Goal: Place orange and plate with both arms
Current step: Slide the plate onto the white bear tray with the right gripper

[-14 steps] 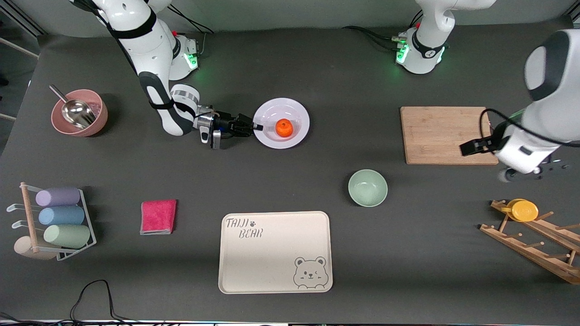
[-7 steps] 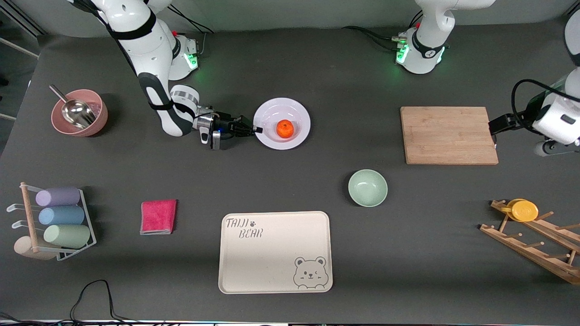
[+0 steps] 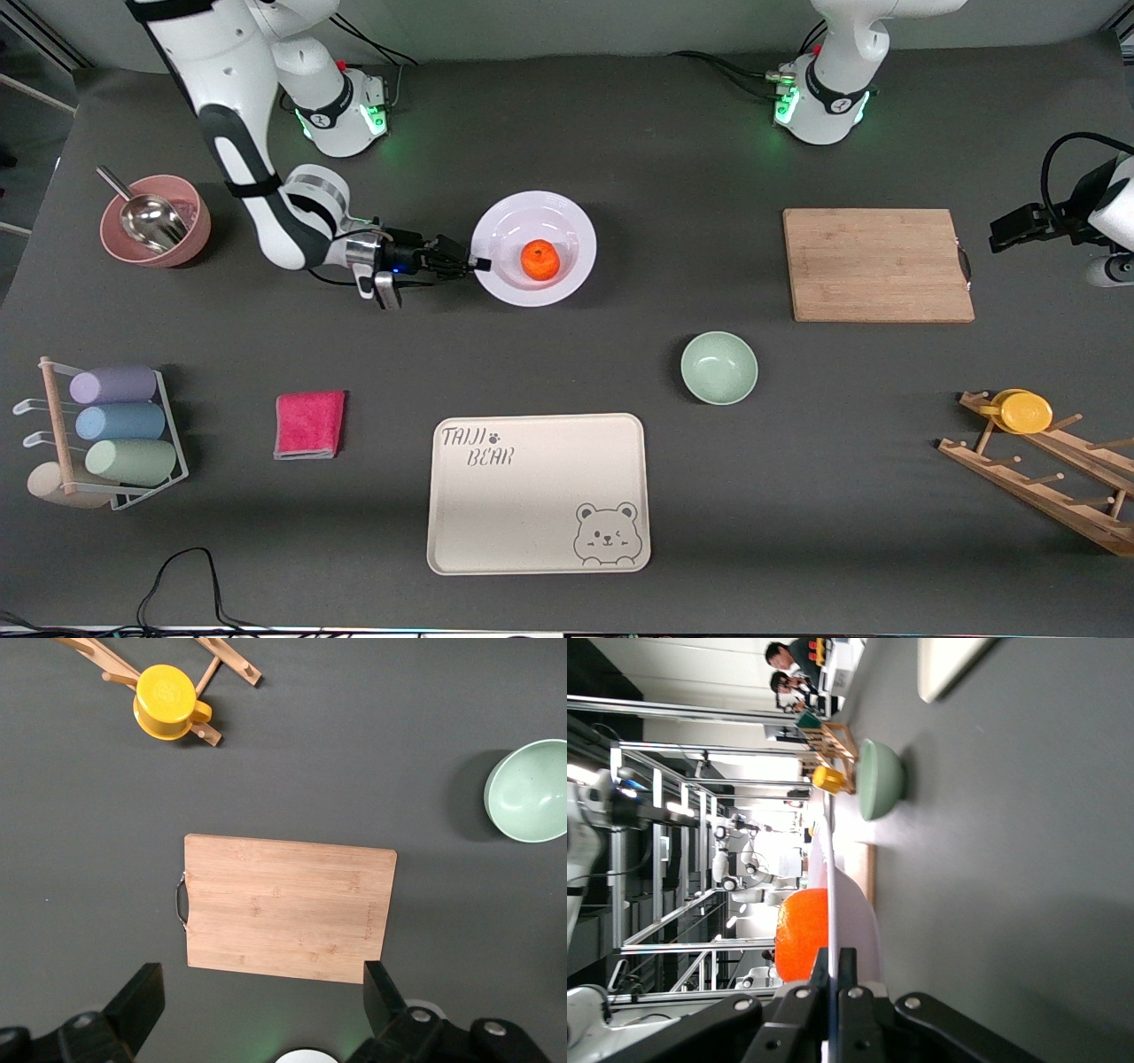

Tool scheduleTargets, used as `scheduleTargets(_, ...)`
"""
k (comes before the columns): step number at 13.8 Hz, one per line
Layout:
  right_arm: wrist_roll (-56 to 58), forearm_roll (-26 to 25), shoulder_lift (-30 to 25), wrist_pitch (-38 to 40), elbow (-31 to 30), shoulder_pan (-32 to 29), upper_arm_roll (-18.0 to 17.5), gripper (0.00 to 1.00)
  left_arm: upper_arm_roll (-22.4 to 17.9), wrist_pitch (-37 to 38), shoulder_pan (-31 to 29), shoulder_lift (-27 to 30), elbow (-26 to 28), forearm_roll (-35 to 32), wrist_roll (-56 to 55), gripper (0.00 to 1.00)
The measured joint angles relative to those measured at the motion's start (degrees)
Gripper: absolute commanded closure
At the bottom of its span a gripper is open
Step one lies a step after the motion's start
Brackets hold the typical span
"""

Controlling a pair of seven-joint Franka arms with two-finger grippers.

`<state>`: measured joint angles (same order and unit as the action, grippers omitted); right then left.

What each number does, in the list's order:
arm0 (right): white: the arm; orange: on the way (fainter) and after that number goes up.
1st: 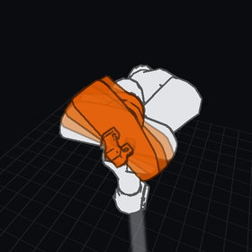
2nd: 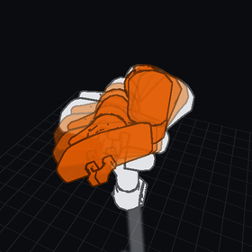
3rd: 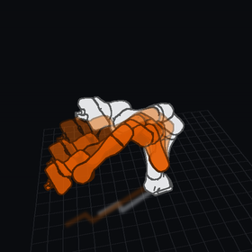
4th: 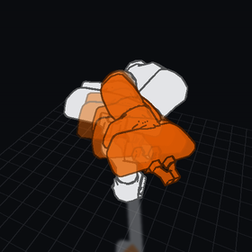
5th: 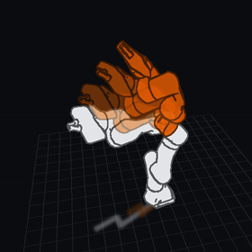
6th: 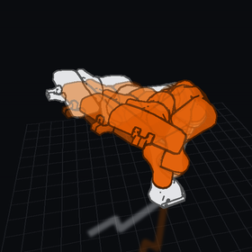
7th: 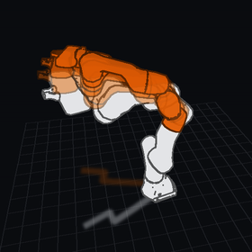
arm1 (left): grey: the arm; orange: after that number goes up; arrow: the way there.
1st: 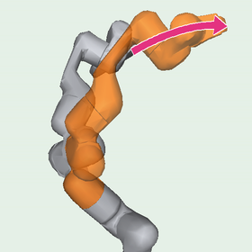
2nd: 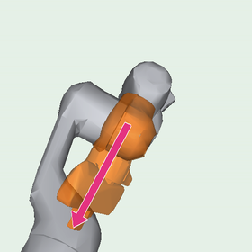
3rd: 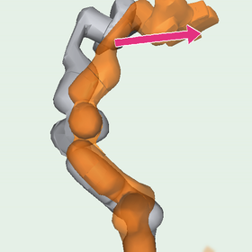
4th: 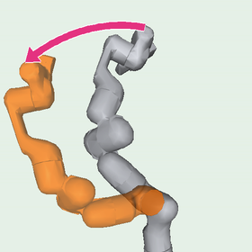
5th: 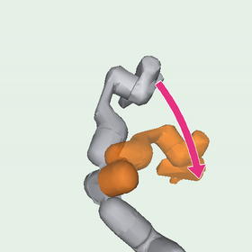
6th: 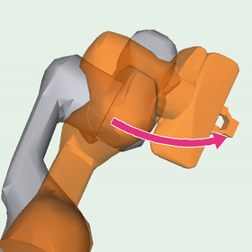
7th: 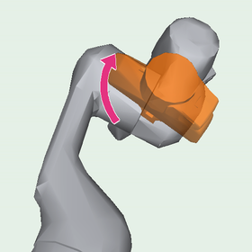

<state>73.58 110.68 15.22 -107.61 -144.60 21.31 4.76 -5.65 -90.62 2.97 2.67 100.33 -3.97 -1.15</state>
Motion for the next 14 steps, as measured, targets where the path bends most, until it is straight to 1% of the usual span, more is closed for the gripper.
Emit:
scheduleTargets(1, -0.5, -0.1, -0.8, -0.3, 0.5, -0.1, 0.0, 1.00, 0.1, 0.0, 0.0, 0.0, 0.0, 0.0, 0.0, 0.00)
scheduleTargets(3, -1.4, -0.2, 0.2, -0.5, 3.3, -0.1, 0.0, 1.00, 0.2, 0.0, 0.0, 0.0, 0.0, 0.0, 0.1, 0.00)
scheduleTargets(5, -2.0, -0.2, 4.3, -0.9, 9.2, -0.1, 0.3, 1.00, 0.2, 0.0, 0.0, 0.0, 0.0, -0.1, 0.1, 0.00)
scheduleTargets(7, -4.0, -0.5, 10.7, -1.2, 17.4, -0.2, 1.1, 1.00, 0.1, 0.1, -0.1, 0.0, 0.0, -0.1, 0.1, 0.00)
scheduleTargets(9, -8.1, -1.8, 17.5, -1.2, 27.0, -0.2, 2.5, 1.00, 0.1, 0.7, -0.1, -0.1, 0.0, -0.1, 0.1, 0.00)
scheduleTargets(12, -17.1, -3.5, 27.1, -1.2, 43.1, -0.3, 5.4, 1.00, 0.0, 1.4, -0.1, -0.1, -0.4, -0.2, 0.1, 0.00)
scheduleTargets(14, -22.2, -4.0, 33.0, -1.5, 53.9, -0.2, 7.0, 1.00, -0.2, 3.6, -0.3, 0.0, -1.1, -0.3, 0.1, 0.00)
